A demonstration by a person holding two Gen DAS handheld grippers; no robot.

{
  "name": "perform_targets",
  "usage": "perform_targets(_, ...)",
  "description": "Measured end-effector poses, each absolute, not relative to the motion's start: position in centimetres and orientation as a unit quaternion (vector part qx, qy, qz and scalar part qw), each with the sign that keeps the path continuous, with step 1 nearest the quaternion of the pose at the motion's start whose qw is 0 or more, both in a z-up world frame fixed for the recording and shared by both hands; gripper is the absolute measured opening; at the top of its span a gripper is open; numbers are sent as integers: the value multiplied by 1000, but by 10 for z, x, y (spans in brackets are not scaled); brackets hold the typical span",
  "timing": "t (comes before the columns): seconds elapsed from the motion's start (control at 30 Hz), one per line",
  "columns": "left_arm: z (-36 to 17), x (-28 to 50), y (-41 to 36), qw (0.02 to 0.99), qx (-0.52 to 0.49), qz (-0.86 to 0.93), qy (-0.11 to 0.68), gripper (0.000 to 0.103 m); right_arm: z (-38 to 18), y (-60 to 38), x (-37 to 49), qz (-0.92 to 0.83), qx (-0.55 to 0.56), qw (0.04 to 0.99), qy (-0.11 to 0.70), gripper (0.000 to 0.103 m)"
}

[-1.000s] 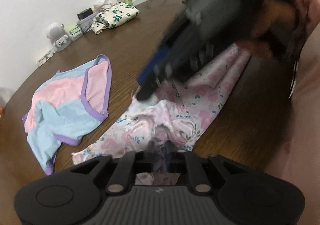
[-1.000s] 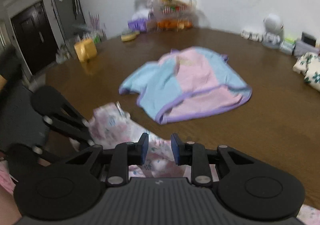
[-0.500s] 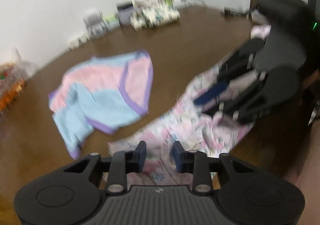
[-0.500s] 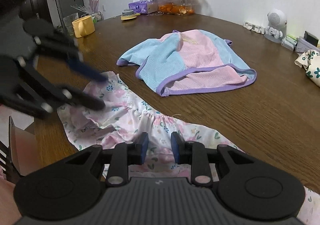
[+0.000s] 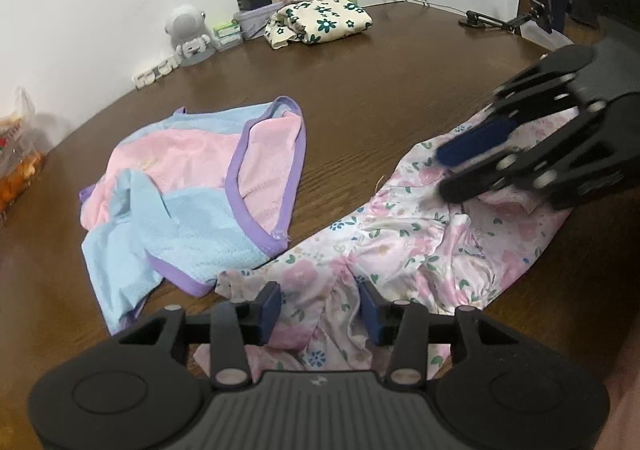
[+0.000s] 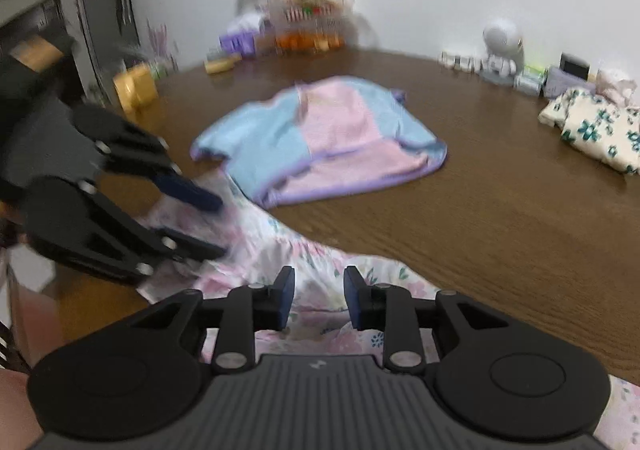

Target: Fold clothes

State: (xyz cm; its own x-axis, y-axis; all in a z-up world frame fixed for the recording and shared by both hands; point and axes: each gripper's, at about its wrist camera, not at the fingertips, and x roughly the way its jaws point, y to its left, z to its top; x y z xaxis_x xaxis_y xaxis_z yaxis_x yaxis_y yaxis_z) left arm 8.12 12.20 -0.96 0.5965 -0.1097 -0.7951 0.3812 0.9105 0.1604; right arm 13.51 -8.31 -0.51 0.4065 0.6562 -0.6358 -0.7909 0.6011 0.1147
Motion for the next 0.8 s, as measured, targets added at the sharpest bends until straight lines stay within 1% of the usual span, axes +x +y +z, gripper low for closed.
perform_targets(0.07, 1, 81, 123, 885, 146, -148, 417, 41, 5, -103, 131, 429, -90, 840, 319, 31)
perform_targets(0.13, 11, 79, 119, 892, 146, -157, 398, 41, 7, -119, 128, 412, -89, 848, 322, 31)
perform_targets(0.2, 8, 81, 114, 891, 146, -161, 399, 41, 6, -134, 126, 393, -90, 855, 327, 31)
perform_targets(0.3, 3, 84, 107, 888, 146, -167, 402, 31, -3, -149, 119, 380, -83, 855, 342, 31)
perform_targets(0.33, 1, 85, 105, 888, 146, -169, 403, 30, -7, -152, 117, 377, -79, 855, 348, 31)
perform_targets(0.43, -3, 87, 98, 885, 146, -175, 405, 27, -22, -159, 112, 371, -69, 853, 361, 31)
perform_targets(0.5, -7, 89, 93, 884, 146, -180, 407, 28, -26, -159, 108, 372, -75, 855, 355, 31)
perform_targets(0.57, -10, 90, 89, 883, 146, -183, 408, 37, -26, -159, 107, 371, -80, 856, 352, 31)
perform_targets(0.6, -5, 85, 91, 890, 141, -169, 399, 46, -24, -160, 106, 371, -77, 857, 350, 31)
perform_targets(0.63, -1, 80, 93, 898, 135, -155, 390, 59, -22, -161, 105, 372, -71, 859, 346, 31)
perform_targets(0.67, 3, 74, 96, 904, 128, -141, 382, 67, -19, -163, 104, 373, -64, 860, 341, 35)
perform_targets(0.7, 8, 68, 98, 910, 121, -127, 375, 84, -16, -165, 102, 372, -57, 863, 337, 46)
perform_targets(0.73, 12, 60, 101, 918, 110, -112, 366, 95, -14, -167, 101, 366, -53, 867, 335, 52)
perform_targets(0.77, 15, 53, 103, 924, 99, -96, 357, 96, -12, -169, 99, 357, -50, 871, 335, 61)
perform_targets(0.8, 18, 47, 105, 929, 86, -80, 352, 96, -11, -171, 97, 348, -47, 874, 335, 67)
